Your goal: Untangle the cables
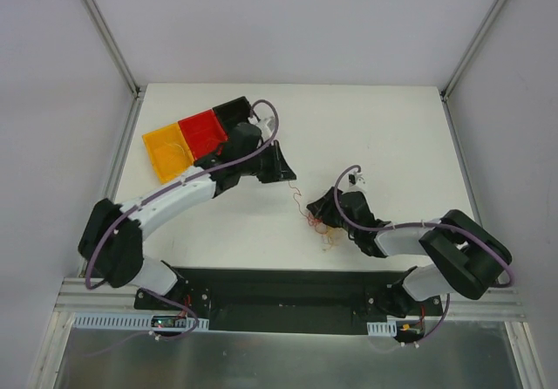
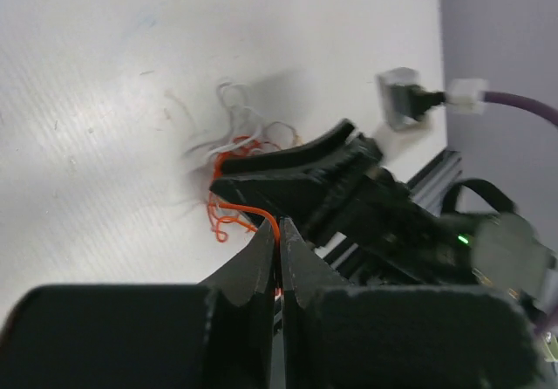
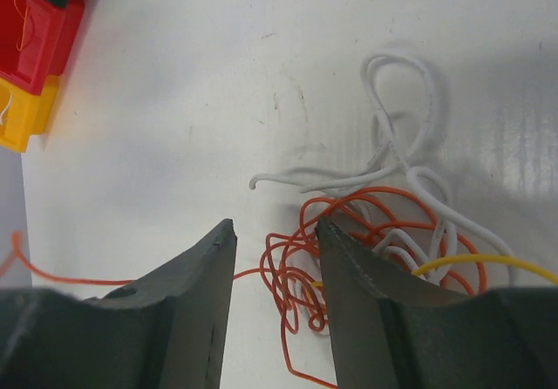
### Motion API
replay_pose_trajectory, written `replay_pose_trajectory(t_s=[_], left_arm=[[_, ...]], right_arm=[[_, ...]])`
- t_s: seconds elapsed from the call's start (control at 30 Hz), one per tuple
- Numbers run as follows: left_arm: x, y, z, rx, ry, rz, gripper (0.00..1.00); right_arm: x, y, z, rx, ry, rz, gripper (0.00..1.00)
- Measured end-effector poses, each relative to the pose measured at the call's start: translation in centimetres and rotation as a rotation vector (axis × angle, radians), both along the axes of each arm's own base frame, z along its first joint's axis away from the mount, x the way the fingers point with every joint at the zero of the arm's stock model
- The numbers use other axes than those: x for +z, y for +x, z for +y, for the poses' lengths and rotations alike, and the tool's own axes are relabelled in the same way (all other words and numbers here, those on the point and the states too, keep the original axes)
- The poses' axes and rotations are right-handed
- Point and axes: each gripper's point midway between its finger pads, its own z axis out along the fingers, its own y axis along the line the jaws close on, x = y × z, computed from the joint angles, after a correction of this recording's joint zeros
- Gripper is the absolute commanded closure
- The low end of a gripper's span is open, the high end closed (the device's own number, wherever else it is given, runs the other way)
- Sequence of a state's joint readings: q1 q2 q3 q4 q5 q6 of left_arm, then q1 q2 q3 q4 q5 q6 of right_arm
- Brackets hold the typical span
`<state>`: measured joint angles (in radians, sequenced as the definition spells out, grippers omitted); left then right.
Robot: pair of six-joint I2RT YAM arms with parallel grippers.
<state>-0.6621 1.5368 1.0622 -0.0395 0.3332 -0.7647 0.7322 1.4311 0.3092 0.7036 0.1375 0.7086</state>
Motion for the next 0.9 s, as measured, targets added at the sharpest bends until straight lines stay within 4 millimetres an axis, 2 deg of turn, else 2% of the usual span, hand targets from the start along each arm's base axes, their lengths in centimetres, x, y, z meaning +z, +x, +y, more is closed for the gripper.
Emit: replay_pose_trajectory(t_s=[0.1, 0.17, 0.3, 0.43, 0.53, 0.63, 0.67, 0.73, 0.8, 0.9], left_arm=[[5.6, -0.8, 1.4, -0.005, -0.046, -0.16, 1.0], [8.7, -1.4, 2.9, 0.008, -0.05, -0.264, 1.0], [15.2, -3.1, 7.5, 0.06, 0.0, -0.497, 1.0], [23.9, -5.2, 12.1, 0.139, 0.018, -0.725, 1.0], [29.2, -7.1, 15.2, 0.196, 0.012, -0.844, 1.0], [33.1, -9.1, 18.4, 0.261, 0.023, -0.937, 1.0], [34.1, -9.7, 19.5, 0.286, 0.033, -0.965, 1.0], [36.0, -10.6, 21.6, 0.336, 0.06, -1.015, 1.0], [37.5, -11.2, 23.3, 0.378, 0.089, -1.057, 1.0], [38.5, -11.8, 24.3, 0.393, 0.108, -1.083, 1.0]], right_arm=[[0.0, 0.2, -0.3, -0.036, 0.008, 0.015, 0.54], [0.0, 0.4, -0.7, -0.068, 0.005, 0.018, 0.53], [0.1, 0.6, -1.6, -0.118, -0.013, 0.017, 0.53], [0.0, 0.9, -2.3, -0.151, -0.045, 0.019, 0.53], [0.5, 1.2, -3.0, -0.187, -0.069, 0.006, 0.52], [0.6, 1.4, -4.1, -0.231, -0.099, 0.0, 0.5], [0.5, 1.5, -4.6, -0.248, -0.109, 0.003, 0.44], [0.4, 1.8, -5.5, -0.289, -0.121, 0.008, 0.41], [0.4, 2.1, -6.2, -0.317, -0.126, 0.01, 0.4], [0.4, 2.4, -6.9, -0.34, -0.136, 0.015, 0.4]])
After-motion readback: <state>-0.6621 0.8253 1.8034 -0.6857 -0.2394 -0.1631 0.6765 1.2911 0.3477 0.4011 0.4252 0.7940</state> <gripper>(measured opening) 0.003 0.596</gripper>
